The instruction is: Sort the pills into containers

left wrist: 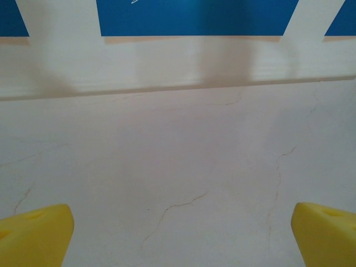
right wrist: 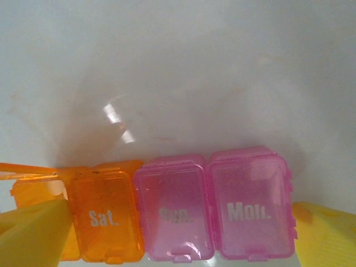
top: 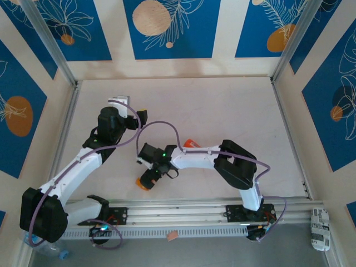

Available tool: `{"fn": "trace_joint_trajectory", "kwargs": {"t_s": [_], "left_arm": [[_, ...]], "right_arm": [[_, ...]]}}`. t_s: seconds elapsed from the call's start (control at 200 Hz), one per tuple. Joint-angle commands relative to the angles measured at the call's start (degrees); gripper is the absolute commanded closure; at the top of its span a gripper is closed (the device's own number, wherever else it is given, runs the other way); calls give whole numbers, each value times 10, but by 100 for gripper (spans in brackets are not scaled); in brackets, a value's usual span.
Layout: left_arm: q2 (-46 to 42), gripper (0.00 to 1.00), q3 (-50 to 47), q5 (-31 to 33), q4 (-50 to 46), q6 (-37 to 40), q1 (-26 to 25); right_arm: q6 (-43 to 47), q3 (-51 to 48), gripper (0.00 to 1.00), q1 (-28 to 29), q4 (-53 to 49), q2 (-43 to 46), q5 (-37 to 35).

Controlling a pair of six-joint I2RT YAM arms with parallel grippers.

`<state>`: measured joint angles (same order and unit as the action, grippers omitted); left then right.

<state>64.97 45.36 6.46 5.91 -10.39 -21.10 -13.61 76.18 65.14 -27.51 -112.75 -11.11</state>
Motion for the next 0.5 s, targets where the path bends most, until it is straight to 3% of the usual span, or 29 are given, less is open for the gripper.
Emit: {"fn": "trace_joint_trajectory", "kwargs": {"t_s": [0.0,0.265,0.495], "left_arm": [[-8,0,7,-8,4,-8,7],[-10,0,8,-21,7,-4,8],[-20,0,-12,-25,42,-19,10]], "right_arm": [[-2,7,2,-30,-20,-14,-31],[-1,31,3,-105,-23,-14,1],[1,50,2,-127,-35,33,50]]}}
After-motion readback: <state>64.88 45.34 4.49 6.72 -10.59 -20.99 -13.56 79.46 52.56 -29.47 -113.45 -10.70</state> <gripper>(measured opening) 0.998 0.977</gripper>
